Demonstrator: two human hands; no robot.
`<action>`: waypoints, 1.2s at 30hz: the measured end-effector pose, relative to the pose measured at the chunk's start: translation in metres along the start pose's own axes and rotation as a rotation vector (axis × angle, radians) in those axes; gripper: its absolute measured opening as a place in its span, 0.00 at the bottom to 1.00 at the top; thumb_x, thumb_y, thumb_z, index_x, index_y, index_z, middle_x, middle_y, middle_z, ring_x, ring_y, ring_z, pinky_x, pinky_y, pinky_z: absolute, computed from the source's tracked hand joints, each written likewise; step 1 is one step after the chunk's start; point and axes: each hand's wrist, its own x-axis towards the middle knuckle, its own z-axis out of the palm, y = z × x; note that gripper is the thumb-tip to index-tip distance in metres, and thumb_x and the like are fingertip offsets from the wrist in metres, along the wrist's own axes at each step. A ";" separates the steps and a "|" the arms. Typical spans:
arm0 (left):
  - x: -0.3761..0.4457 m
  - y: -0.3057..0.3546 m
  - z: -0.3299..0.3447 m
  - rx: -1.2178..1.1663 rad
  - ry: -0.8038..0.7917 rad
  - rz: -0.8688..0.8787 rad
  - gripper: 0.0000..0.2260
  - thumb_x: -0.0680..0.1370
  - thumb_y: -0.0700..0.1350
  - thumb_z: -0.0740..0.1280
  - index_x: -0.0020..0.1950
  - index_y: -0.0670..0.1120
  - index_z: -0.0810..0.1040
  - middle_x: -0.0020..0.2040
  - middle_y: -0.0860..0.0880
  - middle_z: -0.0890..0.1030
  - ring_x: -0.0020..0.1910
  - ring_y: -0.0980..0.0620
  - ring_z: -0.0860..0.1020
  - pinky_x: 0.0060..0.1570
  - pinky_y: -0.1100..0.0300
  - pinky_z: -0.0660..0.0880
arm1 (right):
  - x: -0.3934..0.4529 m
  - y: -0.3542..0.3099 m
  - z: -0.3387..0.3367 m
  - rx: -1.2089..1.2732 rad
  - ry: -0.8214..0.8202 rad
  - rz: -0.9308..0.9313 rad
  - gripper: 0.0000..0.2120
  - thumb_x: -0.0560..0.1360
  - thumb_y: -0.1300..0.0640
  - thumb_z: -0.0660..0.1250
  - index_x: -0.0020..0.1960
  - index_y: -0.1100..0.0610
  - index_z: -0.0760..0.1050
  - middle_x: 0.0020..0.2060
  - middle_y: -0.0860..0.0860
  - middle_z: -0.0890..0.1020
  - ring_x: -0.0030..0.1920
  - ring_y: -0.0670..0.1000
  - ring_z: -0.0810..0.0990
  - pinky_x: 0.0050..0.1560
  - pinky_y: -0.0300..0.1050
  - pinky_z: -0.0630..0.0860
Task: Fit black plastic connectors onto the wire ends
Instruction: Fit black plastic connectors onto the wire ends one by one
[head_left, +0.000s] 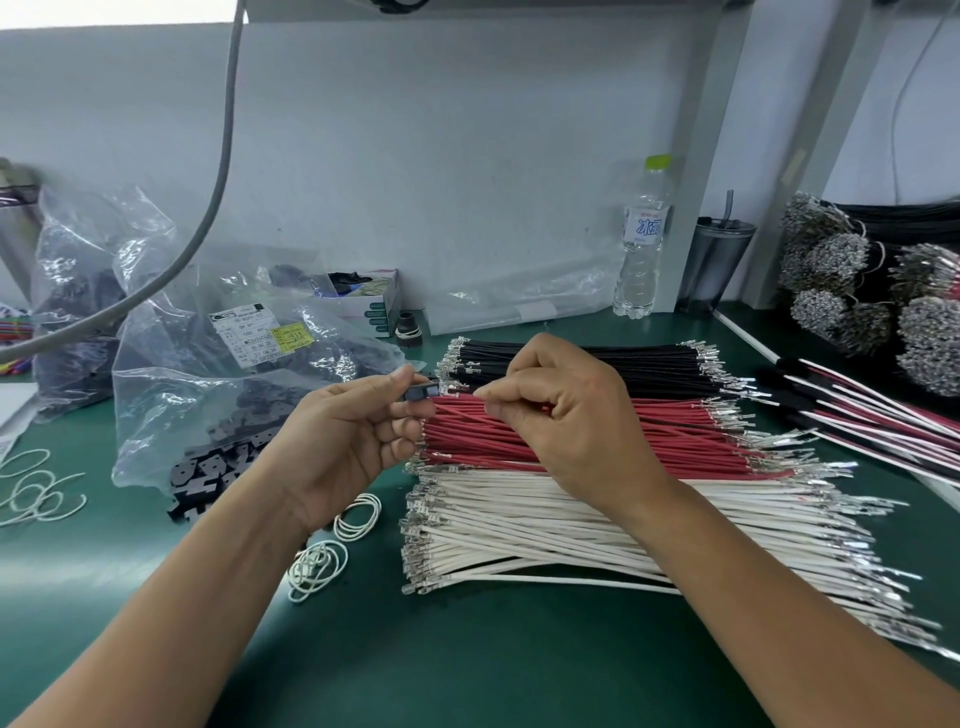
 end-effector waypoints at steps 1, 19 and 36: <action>0.000 0.000 0.000 0.010 0.002 -0.003 0.07 0.74 0.46 0.72 0.46 0.43 0.87 0.36 0.46 0.82 0.31 0.53 0.79 0.32 0.63 0.79 | 0.000 0.000 0.000 -0.009 -0.004 0.000 0.05 0.74 0.60 0.76 0.49 0.55 0.87 0.38 0.46 0.77 0.39 0.49 0.78 0.40 0.43 0.76; -0.002 -0.010 0.013 -0.013 0.086 0.035 0.11 0.72 0.48 0.75 0.49 0.42 0.85 0.37 0.45 0.84 0.31 0.53 0.79 0.31 0.63 0.79 | 0.000 -0.006 0.005 -0.352 0.034 -0.201 0.03 0.77 0.66 0.71 0.49 0.63 0.84 0.38 0.52 0.76 0.37 0.51 0.74 0.34 0.51 0.76; -0.009 -0.010 0.015 0.711 0.105 0.367 0.08 0.67 0.50 0.78 0.46 0.55 0.88 0.36 0.46 0.87 0.31 0.52 0.83 0.36 0.61 0.80 | 0.002 0.002 0.001 -0.015 -0.082 0.154 0.02 0.73 0.56 0.76 0.43 0.54 0.85 0.39 0.44 0.79 0.41 0.44 0.78 0.46 0.45 0.76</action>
